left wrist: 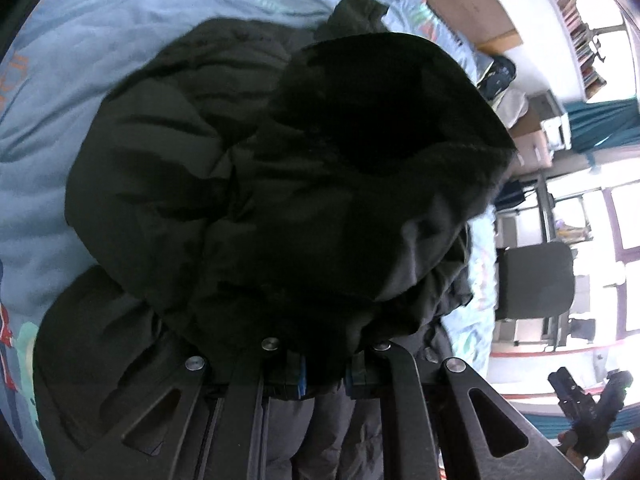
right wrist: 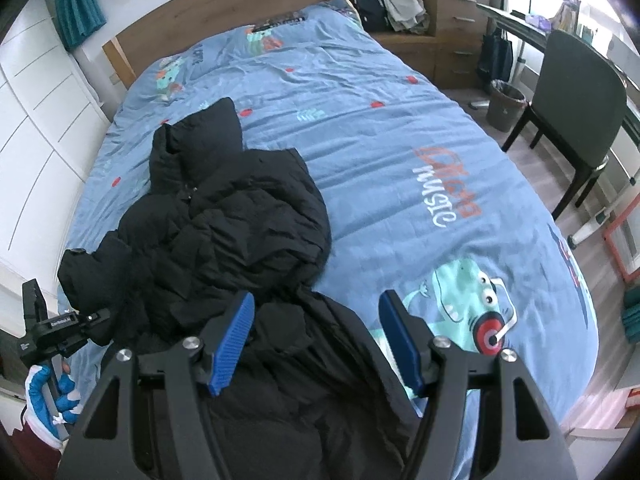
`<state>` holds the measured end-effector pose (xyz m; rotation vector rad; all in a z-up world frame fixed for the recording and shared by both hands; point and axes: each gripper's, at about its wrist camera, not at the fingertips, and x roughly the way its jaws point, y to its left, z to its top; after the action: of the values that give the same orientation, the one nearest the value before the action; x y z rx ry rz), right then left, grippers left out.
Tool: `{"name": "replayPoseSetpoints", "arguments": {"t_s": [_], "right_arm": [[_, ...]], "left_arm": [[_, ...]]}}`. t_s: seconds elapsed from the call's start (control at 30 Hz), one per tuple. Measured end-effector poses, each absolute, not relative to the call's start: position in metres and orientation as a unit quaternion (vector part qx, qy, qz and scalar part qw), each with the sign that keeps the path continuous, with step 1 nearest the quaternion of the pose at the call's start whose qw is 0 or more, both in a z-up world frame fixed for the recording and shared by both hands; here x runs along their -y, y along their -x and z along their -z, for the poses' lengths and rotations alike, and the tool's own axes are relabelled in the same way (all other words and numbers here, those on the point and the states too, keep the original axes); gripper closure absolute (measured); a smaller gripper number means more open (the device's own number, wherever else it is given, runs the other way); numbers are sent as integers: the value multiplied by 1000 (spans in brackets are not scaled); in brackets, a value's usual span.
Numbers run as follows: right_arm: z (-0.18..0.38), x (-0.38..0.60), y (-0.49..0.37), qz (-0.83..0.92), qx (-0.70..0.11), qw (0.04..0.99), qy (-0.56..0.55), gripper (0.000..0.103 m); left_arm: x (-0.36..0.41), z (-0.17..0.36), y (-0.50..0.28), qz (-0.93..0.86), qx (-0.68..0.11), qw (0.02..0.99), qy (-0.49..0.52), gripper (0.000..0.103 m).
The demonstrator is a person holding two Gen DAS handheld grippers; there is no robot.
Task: Fold large clothes
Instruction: 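Lift the sleeve with the left tool and fold it over the coat body, then open the left tool to release the sleeve onto the coat, then grasp the coat hem with the right tool while the left tool grasps beside it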
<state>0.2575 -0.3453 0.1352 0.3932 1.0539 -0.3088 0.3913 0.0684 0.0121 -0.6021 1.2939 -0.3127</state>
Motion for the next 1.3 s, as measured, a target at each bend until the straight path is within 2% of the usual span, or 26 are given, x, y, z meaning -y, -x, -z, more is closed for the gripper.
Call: {"name": "replayPoseSetpoints", "arguments": {"t_s": [0.1, 0.23, 0.33, 0.53, 0.7, 0.8, 0.93, 1.2, 1.3], "right_arm": [[-127, 351, -253, 147, -501, 830, -195, 39], [-120, 353, -254, 142, -503, 829, -198, 39], [-115, 353, -256, 133, -502, 830, -203, 39], [-104, 352, -260, 102, -502, 835, -202, 39], [-97, 345, -266, 60, -504, 842, -182, 39], [-91, 336, -271, 41, -510, 842, -174, 39], [-80, 309, -287, 17, -530, 834, -151, 39], [-92, 211, -338, 28, -547, 832, -92, 39], [-97, 169, -355, 10, -553, 831, -63, 39]], "left_arm": [[-61, -7, -386, 136, -603, 745, 252, 88], [-55, -8, -379, 139, -612, 739, 244, 67], [-42, -6, -367, 150, -619, 732, 242, 57], [-30, -8, -340, 149, -644, 718, 218, 56], [-36, -31, -309, 116, -657, 721, 189, 56], [-51, -48, -288, 88, -647, 739, 166, 55], [-85, -63, -272, 62, -612, 771, 166, 49], [-152, -36, -291, 88, -594, 788, 137, 49], [-174, -31, -301, 88, -592, 791, 131, 43]]}}
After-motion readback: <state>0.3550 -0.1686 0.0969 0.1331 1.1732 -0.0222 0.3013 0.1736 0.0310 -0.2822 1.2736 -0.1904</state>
